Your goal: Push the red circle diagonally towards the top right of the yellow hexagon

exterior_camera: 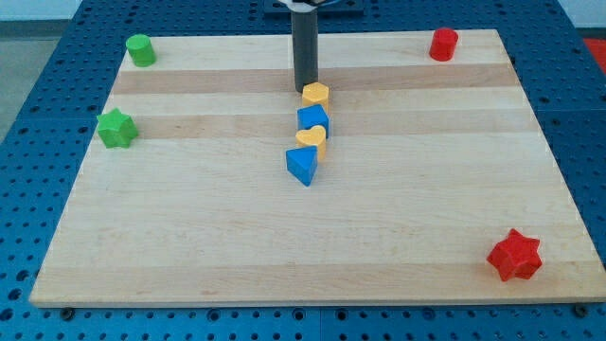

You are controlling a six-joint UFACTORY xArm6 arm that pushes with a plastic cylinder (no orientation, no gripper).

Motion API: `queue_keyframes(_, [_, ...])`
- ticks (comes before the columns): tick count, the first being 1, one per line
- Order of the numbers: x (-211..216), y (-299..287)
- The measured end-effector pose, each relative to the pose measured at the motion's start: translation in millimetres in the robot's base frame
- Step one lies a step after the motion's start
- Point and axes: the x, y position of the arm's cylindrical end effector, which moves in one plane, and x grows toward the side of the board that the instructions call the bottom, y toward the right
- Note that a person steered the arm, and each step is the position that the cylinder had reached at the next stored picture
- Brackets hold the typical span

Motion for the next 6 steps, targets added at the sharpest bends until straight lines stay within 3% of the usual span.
queue_keyframes(2, [13,0])
queue_keyframes(3, [-2,1])
queue_keyframes(6, [-94,77])
